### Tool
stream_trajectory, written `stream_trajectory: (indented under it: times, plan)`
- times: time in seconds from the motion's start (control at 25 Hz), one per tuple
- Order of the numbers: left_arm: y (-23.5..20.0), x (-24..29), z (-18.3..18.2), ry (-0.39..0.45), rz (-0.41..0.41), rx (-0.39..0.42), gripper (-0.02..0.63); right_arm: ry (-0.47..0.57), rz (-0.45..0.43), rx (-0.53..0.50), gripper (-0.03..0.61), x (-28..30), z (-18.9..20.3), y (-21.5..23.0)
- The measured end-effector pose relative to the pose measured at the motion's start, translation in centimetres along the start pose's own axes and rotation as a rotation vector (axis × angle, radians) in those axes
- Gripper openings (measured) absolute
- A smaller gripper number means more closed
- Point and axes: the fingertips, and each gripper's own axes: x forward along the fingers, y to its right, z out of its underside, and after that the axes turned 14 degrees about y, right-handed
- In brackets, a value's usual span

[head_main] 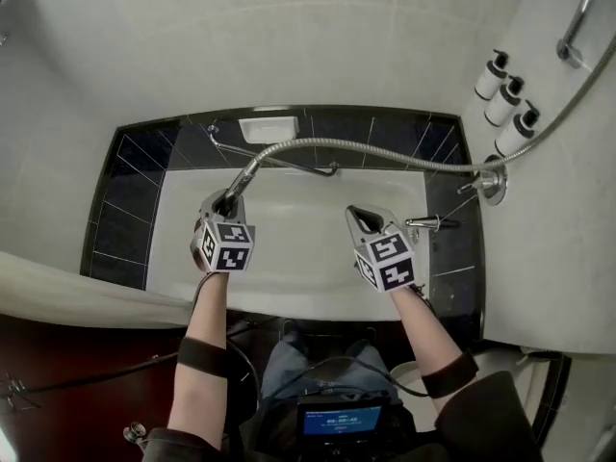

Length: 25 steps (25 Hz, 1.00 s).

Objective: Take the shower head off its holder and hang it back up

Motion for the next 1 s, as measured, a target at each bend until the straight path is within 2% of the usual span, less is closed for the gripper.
stream_trajectory:
  times: [0.16, 0.44, 0.56, 1.0]
  plan:
    - [-3.6, -0.9, -6.2, 0.057, -0.019, 0.082, 0.089, 0.033, -0.002, -0.045, 0.022, -1.1, -4.7, 0.7]
    - [-8.1, -0.8, -17.7, 0.158, -0.041, 0.257, 0.087, 0.116, 0.048, -0.13, 0.021, -2.5, -12.6, 4.3]
    - [-9.3, -0.6, -22.4, 0.187, -0.042, 0.34, 0.087, 0.151, 0.07, -0.141, 0.023, -3.2, -15.4, 5.8]
    - [-10.8, 1.2, -37.7, 0.283, -0.002, 0.547, 0.087, 0.246, 0.14, -0.129, 0.021, -5.9, -25.2, 10.8]
